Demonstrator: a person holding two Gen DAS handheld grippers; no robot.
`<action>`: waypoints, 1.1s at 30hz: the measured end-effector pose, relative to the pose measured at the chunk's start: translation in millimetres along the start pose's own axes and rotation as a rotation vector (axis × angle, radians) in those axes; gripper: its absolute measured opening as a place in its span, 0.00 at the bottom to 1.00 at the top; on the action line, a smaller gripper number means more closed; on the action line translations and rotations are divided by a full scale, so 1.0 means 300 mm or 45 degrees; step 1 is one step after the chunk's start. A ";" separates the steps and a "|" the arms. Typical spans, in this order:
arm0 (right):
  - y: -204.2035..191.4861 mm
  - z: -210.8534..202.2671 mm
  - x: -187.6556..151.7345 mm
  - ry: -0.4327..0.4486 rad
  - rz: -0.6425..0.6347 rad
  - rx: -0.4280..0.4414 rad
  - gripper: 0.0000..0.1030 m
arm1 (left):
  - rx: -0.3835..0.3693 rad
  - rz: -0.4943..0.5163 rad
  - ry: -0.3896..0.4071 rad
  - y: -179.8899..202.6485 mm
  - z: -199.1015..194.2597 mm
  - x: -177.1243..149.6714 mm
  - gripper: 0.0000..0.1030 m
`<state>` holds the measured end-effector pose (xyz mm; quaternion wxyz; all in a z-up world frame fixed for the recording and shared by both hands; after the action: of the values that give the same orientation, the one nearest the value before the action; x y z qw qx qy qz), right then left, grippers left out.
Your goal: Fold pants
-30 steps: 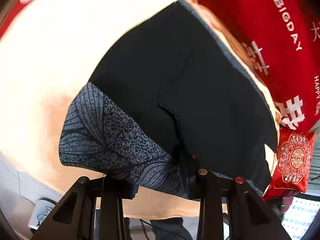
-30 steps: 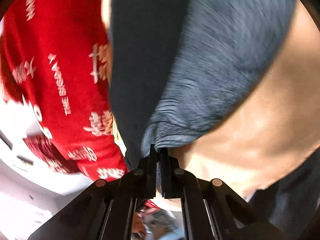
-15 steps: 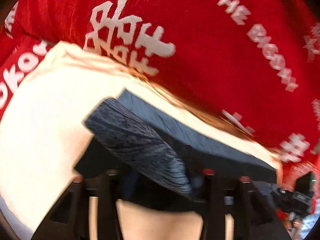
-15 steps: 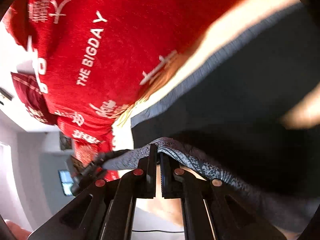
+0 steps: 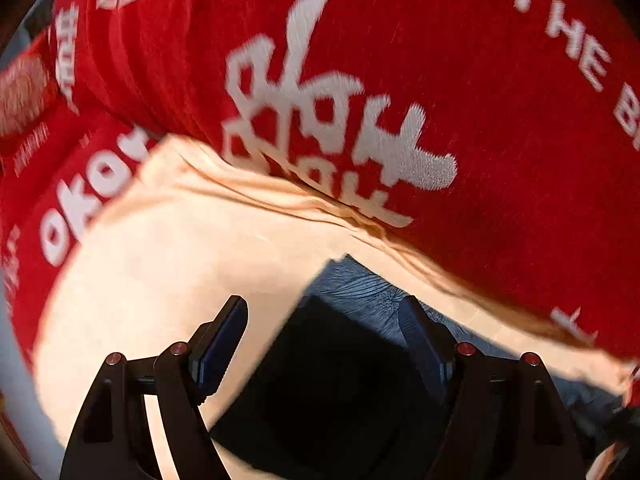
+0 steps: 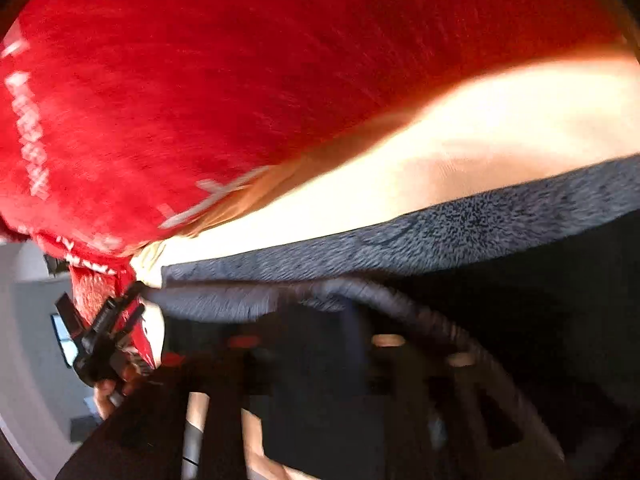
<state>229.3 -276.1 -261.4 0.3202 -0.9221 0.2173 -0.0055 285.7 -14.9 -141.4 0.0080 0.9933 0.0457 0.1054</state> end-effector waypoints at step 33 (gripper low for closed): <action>0.256 -0.249 -0.576 0.104 0.098 0.006 0.52 | -0.173 0.638 -0.305 0.572 -0.055 -0.560 0.95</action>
<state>31.2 -304.1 -225.3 0.3132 -0.9113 0.2655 -0.0314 133.9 -201.1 -156.0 0.0536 0.9763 -0.2096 -0.0112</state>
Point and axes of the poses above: each gripper's, at about its wrist camera, not at the fingertips, and z roughly the way its jaws point, y to its right, x to its top, the point moved 3 cm from there along z, roughly the way its jaws point, and after that the axes turned 11 degrees about -y, right-handed, at the moved point
